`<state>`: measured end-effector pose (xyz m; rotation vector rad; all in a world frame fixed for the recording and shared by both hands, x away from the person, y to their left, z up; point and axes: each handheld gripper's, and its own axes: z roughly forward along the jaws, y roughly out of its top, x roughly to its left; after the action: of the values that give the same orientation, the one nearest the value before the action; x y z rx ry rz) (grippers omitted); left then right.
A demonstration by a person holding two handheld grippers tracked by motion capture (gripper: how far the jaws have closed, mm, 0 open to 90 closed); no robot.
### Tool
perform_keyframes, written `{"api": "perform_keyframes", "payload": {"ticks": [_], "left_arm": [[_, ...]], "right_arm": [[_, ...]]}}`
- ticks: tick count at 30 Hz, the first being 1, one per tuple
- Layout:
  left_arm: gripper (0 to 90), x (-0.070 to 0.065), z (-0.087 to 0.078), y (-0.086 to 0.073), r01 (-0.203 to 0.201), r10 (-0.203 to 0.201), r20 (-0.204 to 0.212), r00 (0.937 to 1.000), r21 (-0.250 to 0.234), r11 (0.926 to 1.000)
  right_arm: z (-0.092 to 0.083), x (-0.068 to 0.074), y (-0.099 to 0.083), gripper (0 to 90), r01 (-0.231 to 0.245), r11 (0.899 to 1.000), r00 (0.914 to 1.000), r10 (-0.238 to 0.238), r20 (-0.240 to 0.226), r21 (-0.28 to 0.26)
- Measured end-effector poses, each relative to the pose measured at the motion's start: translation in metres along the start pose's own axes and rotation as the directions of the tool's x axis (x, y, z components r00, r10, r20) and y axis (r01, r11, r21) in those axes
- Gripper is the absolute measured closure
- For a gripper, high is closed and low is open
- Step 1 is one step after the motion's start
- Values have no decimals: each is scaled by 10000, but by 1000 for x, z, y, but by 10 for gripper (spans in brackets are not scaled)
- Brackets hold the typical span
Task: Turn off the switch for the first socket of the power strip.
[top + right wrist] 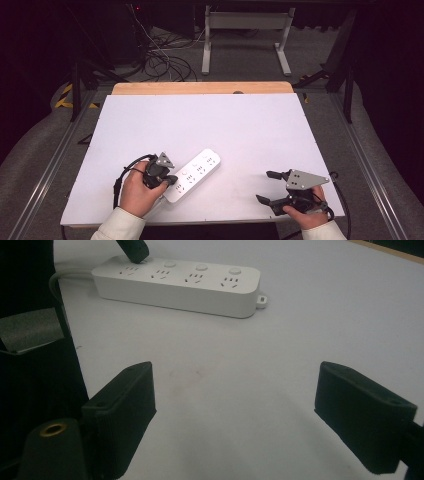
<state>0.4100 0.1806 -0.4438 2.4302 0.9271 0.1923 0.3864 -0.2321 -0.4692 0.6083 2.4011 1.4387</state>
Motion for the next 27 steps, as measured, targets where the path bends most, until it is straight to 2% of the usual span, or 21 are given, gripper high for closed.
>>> {"api": "perform_keyframes", "payload": {"ticks": [1,2,4,8,16,25,26,27], "left_arm": [[900,1,-2,-1,75,-72,67,10000,-397,9992],[900,1,-3,0,100,-100,-12,9999,-221,9997],[900,-2,-9,2,38,-54,-312,9995,-523,9986],[900,-7,-22,6,-108,72,-400,9992,-924,9957],[900,-9,-25,5,-68,36,-303,9995,-1045,9945],[900,-11,-33,6,-173,160,-101,9998,-1485,9888],[892,-12,-35,6,-196,182,-101,9998,-1586,9871],[777,-13,-36,6,-151,140,-75,9999,-1712,9851]], "right_arm": [[0,0,0,166,11,10000,10000,-11,5,2],[0,0,0,166,11,10000,10000,-11,5,2],[-1,-1,0,166,3,10000,10000,-3,15,-60],[-1,-2,0,166,-27,10000,10000,27,19,-68],[-1,-1,0,166,-7,10000,10000,8,24,-87],[-1,-1,0,166,-41,10000,10000,41,26,-80],[-1,-1,0,166,-21,10000,10000,21,36,-65],[-1,-1,0,166,-13,10000,10000,13,35,-66]]}}
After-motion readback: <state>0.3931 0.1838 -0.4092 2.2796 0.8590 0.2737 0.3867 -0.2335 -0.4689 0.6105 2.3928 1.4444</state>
